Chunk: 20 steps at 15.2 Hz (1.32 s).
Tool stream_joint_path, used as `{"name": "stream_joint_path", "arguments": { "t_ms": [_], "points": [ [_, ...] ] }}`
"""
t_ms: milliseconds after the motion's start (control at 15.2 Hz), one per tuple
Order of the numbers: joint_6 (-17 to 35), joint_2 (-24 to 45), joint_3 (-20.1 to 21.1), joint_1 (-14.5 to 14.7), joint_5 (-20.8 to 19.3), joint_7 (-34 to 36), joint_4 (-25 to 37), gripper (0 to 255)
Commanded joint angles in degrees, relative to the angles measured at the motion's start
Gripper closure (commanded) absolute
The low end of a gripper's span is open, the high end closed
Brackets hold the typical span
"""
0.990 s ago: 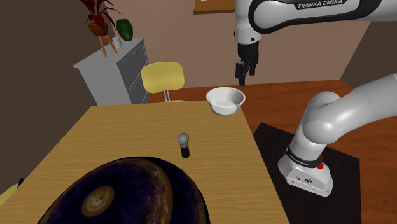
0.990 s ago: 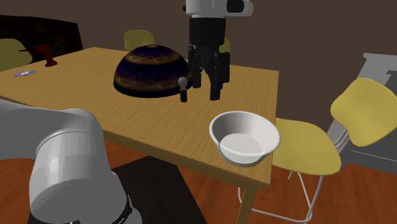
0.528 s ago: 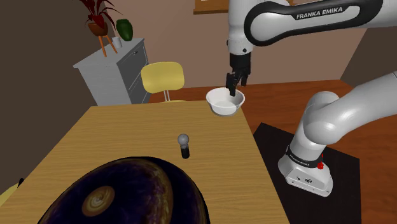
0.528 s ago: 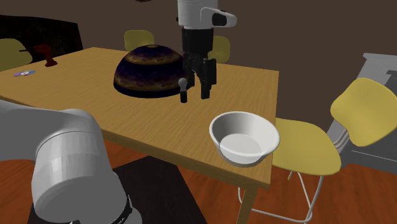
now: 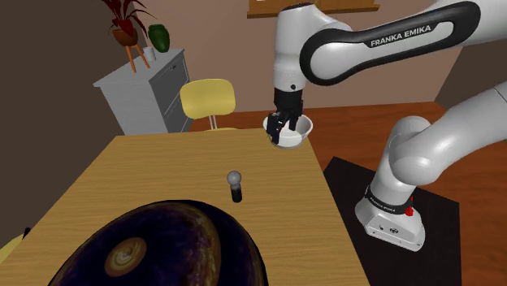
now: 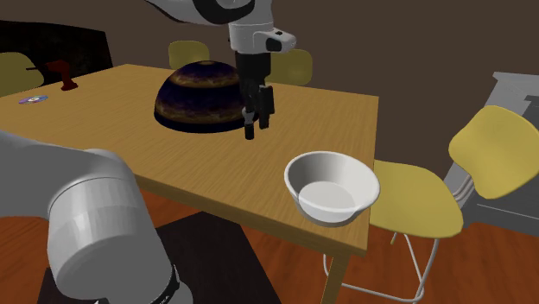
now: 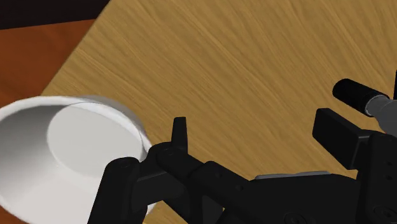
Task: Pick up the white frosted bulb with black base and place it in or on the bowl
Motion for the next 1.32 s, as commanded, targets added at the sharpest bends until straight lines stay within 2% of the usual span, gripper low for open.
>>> {"name": "stream_joint_path", "arguments": {
  "t_ms": [0,396,792,1254],
  "points": [
    [3.60,2.20,2.20,0.84,1.77,2.34,0.17,0],
    [13.44,9.42,8.61,2.38,5.01,8.93,2.37,0],
    [22.84,18.47,15.47,2.21,4.57,16.48,7.05,0],
    [28.47,22.66,17.38,1.54,3.20,17.97,5.75,0]
  ]
}}
